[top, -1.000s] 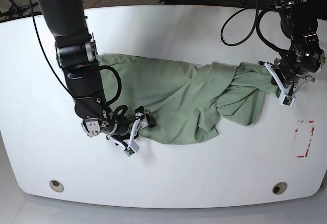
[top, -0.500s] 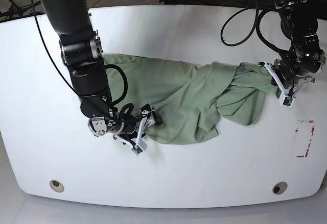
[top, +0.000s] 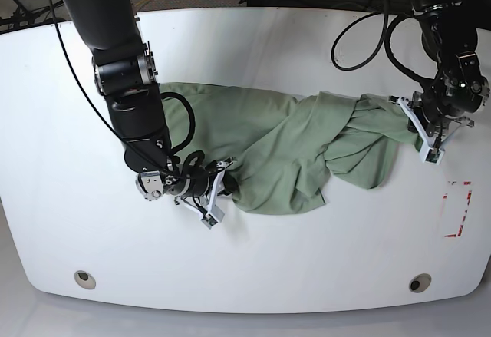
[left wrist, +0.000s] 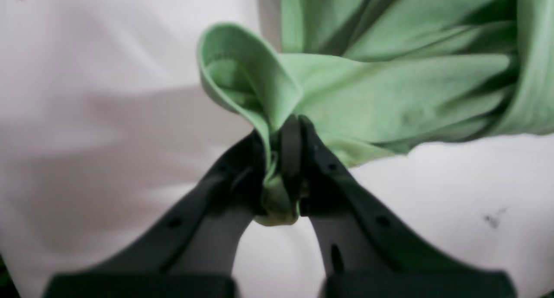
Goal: Fold the T-shirt properly
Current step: 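Lift the shirt with both grippers and swing it across the table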
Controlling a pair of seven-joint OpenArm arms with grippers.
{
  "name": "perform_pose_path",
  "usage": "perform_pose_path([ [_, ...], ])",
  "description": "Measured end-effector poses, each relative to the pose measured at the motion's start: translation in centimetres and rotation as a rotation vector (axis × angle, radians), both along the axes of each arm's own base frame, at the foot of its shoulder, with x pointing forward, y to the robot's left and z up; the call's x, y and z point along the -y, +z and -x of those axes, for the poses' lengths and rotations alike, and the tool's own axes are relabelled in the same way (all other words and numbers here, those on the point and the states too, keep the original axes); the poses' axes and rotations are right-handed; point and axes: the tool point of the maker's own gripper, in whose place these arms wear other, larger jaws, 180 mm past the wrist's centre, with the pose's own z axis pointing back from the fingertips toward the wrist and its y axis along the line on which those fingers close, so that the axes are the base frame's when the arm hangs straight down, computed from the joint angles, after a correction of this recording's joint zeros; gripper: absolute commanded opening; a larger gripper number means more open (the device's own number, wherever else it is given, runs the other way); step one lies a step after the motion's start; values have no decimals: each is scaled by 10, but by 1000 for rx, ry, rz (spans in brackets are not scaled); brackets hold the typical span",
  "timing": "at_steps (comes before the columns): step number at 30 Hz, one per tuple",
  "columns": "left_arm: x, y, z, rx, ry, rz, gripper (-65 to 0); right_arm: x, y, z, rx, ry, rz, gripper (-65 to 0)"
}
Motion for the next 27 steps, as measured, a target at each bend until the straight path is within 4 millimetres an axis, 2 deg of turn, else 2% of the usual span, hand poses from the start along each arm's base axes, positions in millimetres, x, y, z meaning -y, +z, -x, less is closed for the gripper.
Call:
perform_pose_path([
  [1, 0, 3, -3, 9, 0, 0, -650, 2, 0, 1, -6, -2, 5, -650],
  [3, 1, 10, -11, 33, -1, 2, -650, 20, -1, 7, -34, -6, 52, -650],
  [5, 0, 17, -17, 54, 0, -1, -650, 41, 9, 4, -15, -41, 79, -650],
  [7, 1, 26, -27, 82, -2, 0, -650, 70, 33, -6, 43, -88, 129, -650],
  [10, 8, 46, -47, 140, -27, -3, -650, 100, 77, -23, 147, -113, 218, -650],
  [12, 14, 56, -57, 169, -46, -4, -650, 107, 99, -29, 194, -111, 256, -650],
  [14, 20, 70, -69, 213, -59, 8, -650, 108, 130, -37, 270, -109, 272, -650],
  [19, 31, 99, -91, 295, -47, 38, -650, 122, 181, -50, 366, -110, 353, -650],
  [23, 42, 127, -109, 373, -62, 65, -650, 147, 230, -63, 437, -152, 427, -650],
  [27, 38, 156, -122, 439, -54, 53, -650, 166, 278, -76, 517, -198, 458, -650],
])
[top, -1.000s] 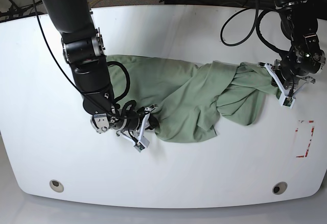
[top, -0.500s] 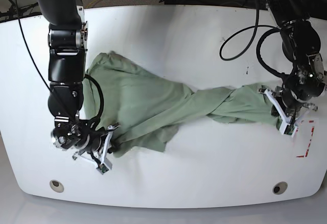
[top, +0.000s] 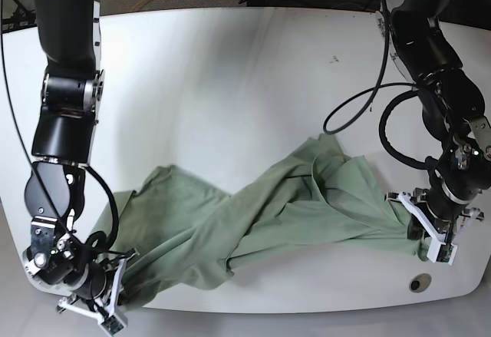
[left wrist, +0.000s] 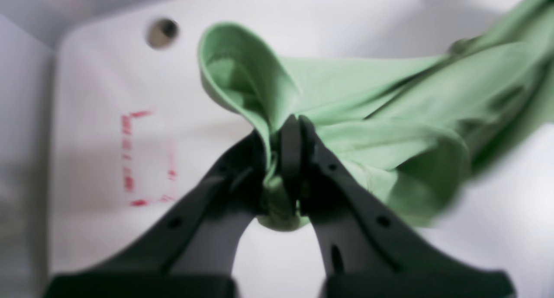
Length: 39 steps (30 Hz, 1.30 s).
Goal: Fold the T-shirt properly
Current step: 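Lift the shirt with both grippers and swing it across the table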
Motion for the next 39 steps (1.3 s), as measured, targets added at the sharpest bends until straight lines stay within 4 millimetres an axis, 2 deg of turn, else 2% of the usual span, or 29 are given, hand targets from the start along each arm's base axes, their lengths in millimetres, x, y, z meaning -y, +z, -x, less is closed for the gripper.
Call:
perform_pose_path([
  [6, -9, 46, -14, 101, 12, -23, -650, 23, 64, -9, 116, -36, 29, -650],
  [10, -26, 79, -18, 166, 37, -58, -650, 36, 93, -10, 157, -64, 47, -650],
  [14, -47, 101, -16, 210, 79, -78, -650, 41, 110, -10, 183, -75, 51, -650],
  [18, -54, 105, -14, 216, 94, -96, -650, 48, 119, -7, 213, -90, -5, -650],
  [20, -54, 103, -14, 211, 93, -92, -650, 56, 115, -5, 194, -118, -19, -650],
  [23, -50, 99, -14, 209, 78, -81, -650, 70, 100, 1, 143, -169, -34, -650],
  [26, -50, 82, -10, 166, 76, -84, -650, 80, 78, 12, 115, -202, -55, -650],
  [31, -51, 57, -4, 105, 79, -90, -650, 68, 34, 35, 79, -201, -46, -650],
  [33, -52, 43, 0, 71, 82, -94, -650, 62, 8, 50, 46, -205, -53, -650],
  [39, -51, -1, 17, -35, 73, -96, -650, 54, -49, 93, -31, -224, -41, -650],
])
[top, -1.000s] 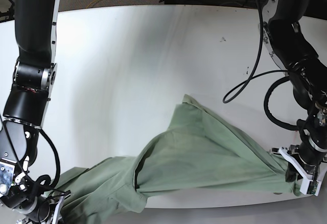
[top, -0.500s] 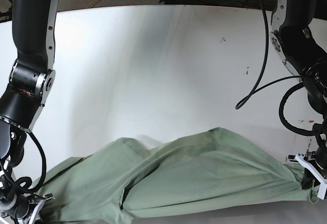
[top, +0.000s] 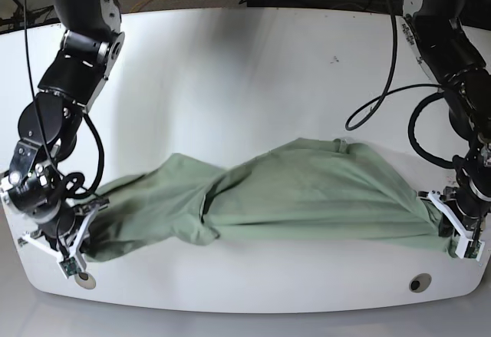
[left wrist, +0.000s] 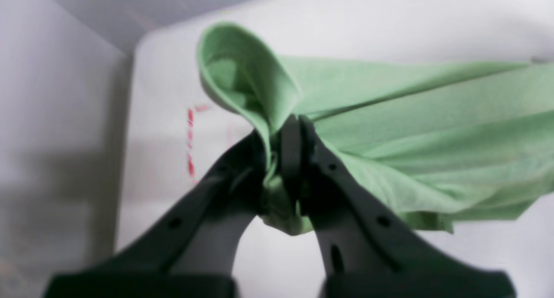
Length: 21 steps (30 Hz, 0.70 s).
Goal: Fold the T-shirt properly
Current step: 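Lift the shirt with both grippers and swing it across the table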
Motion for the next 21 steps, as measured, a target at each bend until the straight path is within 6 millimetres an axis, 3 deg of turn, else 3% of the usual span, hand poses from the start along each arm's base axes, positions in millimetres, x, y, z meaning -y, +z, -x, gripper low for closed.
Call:
perform_pose_path([
  [7, -1, -62, 34, -161, 3, -2, -650, -13, -66, 60, -115, -25, -44, -650],
  [11, -12, -92, 61, -240, 37, 13, -650, -21, -97, 90, -192, -22, -52, -650],
  [17, -21, -125, 93, -344, 66, 3, -650, -30, -130, 126, -277, -31, -99, -650],
  [21, -16, -144, 111, -397, 53, 13, -650, -21, -148, 148, -334, -89, -115, -650],
])
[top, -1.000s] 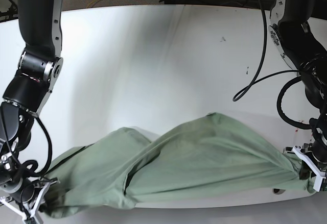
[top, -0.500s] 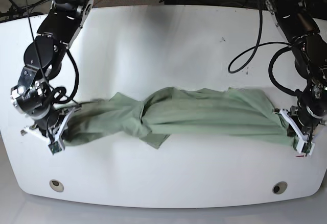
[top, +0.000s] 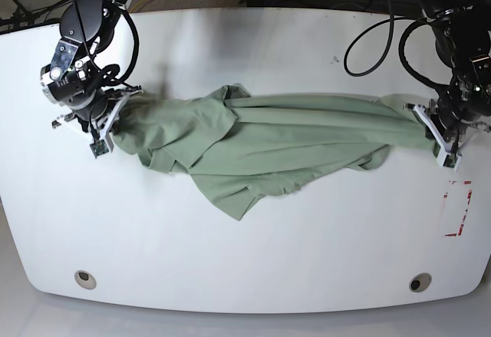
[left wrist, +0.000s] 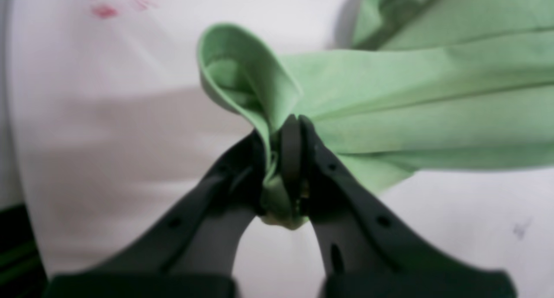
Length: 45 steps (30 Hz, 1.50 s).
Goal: Fold the T-shirt properly
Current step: 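Lift the shirt with both grippers and swing it across the table, then lower the shirt and slide the right gripper along its edge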
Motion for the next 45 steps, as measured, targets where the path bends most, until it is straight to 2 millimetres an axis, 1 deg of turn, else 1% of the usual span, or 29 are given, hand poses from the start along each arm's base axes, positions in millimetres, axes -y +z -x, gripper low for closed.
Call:
perform_pose_path([
  [4, -1, -14, 15, -48, 2, -2, -650, -3, -12, 15, -40, 3, -9, -650],
  [6, -2, -17, 19, -61, 4, -2, -650, -4, -18, 23, -61, 4, -16, -647],
  [8, -1, -18, 20, -65, 4, -1, -650, -4, -24, 31, -87, 3, -13, -626],
  [9, -2, -18, 20, -65, 4, -1, -650, -5, -26, 34, -94, 2, -16, -602],
  [12, -2, -19, 21, -63, 5, 0, -650, -11, -35, 44, -119, -5, -37, -482],
  [13, -2, -20, 22, -65, 5, 0, -650, -14, -37, 46, -124, -3, -44, -434],
  [14, -2, -20, 23, -68, 5, -1, -650, -15, -38, 48, -130, -2, -48, -360],
  [15, -2, -21, 24, -70, 5, 0, -650, -16, -41, 52, -141, -3, -49, -306],
  [18, -2, -21, 24, -71, 5, 0, -650, -16, -44, 58, -155, -7, -51, -174],
  [20, -1, -21, 23, -70, 4, 2, -650, -17, -45, 60, -157, -11, -56, -146],
  [21, -1, -21, 24, -71, 4, 1, -650, -18, -42, 59, -150, -9, -49, -146],
  [24, -2, -21, 24, -72, 5, 0, -650, -21, -26, 51, -92, 2, -38, -160],
  [29, -1, -21, 24, -71, 4, 2, -650, -18, -15, 36, -54, 1, -28, -162],
  [34, -1, -21, 24, -72, 4, 1, -650, -20, 12, -2, 54, 8, -33, -162],
  [36, -1, -22, 24, -72, 4, 2, -650, -21, 18, -17, 80, 8, -48, -162],
  [40, 0, -22, 24, -72, 3, 2, -650, -21, 22, -44, 98, 2, -80, -162],
  [45, 0, -22, 24, -73, 3, 3, -650, -27, 14, -81, 73, 2, -162, -162],
])
